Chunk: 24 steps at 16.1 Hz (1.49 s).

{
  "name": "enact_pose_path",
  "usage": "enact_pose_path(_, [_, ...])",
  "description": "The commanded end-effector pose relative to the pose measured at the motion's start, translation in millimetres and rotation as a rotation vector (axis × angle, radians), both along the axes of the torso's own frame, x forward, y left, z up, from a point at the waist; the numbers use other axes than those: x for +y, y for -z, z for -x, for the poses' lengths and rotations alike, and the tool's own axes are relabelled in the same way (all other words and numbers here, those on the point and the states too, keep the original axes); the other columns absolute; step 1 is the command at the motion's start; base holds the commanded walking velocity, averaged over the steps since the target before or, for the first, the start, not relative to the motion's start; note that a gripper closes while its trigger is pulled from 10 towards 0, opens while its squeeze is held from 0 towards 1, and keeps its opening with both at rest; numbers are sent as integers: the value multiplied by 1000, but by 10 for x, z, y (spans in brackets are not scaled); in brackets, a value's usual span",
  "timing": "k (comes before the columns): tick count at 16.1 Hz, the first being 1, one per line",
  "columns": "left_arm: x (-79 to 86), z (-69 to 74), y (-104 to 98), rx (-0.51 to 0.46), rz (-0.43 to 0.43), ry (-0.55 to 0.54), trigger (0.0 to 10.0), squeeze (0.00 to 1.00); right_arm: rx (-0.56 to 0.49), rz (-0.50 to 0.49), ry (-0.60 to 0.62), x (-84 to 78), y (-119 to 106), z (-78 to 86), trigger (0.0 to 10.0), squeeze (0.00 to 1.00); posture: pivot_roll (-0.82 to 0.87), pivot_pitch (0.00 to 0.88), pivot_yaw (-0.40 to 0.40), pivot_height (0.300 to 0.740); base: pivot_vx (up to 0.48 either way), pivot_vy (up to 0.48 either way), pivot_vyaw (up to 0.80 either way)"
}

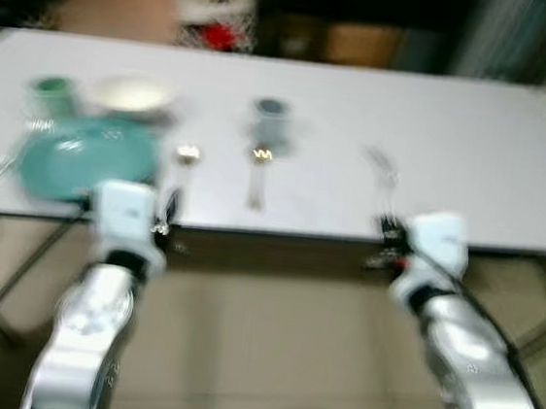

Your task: Setting the table

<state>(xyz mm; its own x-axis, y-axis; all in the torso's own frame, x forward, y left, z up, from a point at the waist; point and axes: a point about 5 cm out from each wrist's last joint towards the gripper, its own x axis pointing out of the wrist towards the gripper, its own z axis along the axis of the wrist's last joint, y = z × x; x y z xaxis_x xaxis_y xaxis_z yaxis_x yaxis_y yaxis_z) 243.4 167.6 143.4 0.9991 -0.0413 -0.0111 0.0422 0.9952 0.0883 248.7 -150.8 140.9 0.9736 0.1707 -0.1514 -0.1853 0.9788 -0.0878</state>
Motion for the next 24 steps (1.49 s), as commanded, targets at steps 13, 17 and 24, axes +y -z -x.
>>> enact_pose_path(13, [39, -45, -36, -16, -28, 8, 10000, 0, -5, -37, 27, 37, -24, -35, 10000, 0, -20, 0, 5, 740, 350, 0, 0])
enact_pose_path(17, [19, -58, -41, -18, -25, 20, 10000, 0, -8, -34, 46, 11, -22, -21, 10000, 0, -26, 0, 13, 740, 345, 0, 0])
enact_pose_path(24, [-46, -82, -35, -19, -17, 43, 10000, 0, -40, -32, 41, -5, -61, 16, 10000, 0, -41, 0, 20, 740, 346, 0, 0])
